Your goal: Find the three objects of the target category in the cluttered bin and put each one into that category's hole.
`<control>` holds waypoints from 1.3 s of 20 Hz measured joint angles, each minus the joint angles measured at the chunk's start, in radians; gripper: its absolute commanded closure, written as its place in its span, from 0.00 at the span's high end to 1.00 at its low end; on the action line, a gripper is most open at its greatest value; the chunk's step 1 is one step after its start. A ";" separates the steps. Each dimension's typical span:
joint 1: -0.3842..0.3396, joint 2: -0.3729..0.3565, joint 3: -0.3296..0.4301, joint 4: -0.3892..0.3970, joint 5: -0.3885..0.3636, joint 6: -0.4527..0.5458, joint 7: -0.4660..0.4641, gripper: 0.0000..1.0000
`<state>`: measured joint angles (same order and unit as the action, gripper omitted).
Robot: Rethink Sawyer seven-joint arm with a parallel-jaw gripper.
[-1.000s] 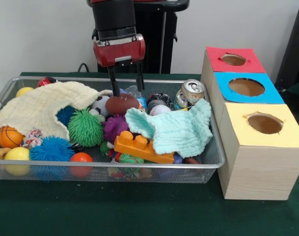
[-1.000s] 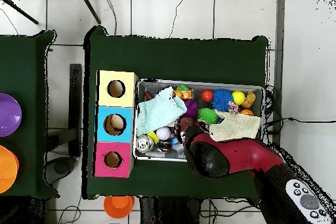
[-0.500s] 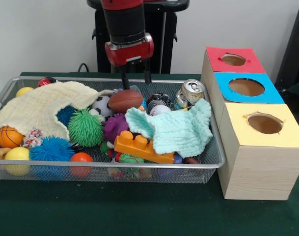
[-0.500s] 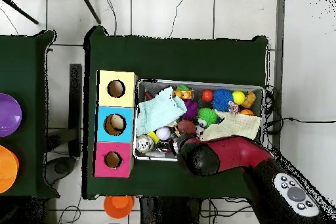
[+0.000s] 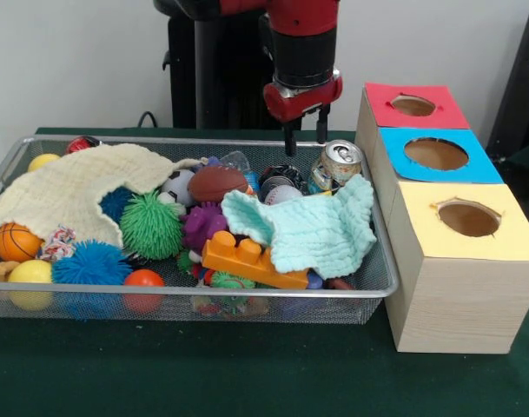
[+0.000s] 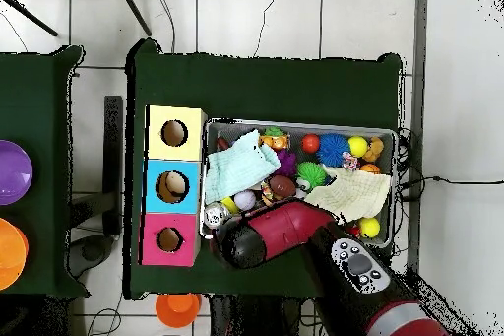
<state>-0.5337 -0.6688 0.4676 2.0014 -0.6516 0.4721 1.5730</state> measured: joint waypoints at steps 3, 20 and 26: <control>0.021 0.000 -0.015 0.000 -0.008 0.000 0.000 1.00; 0.026 -0.038 -0.134 0.000 -0.107 -0.001 0.000 1.00; 0.019 -0.053 -0.136 0.000 -0.138 -0.024 0.000 1.00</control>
<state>-0.5147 -0.7216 0.3312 2.0014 -0.7898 0.4484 1.5730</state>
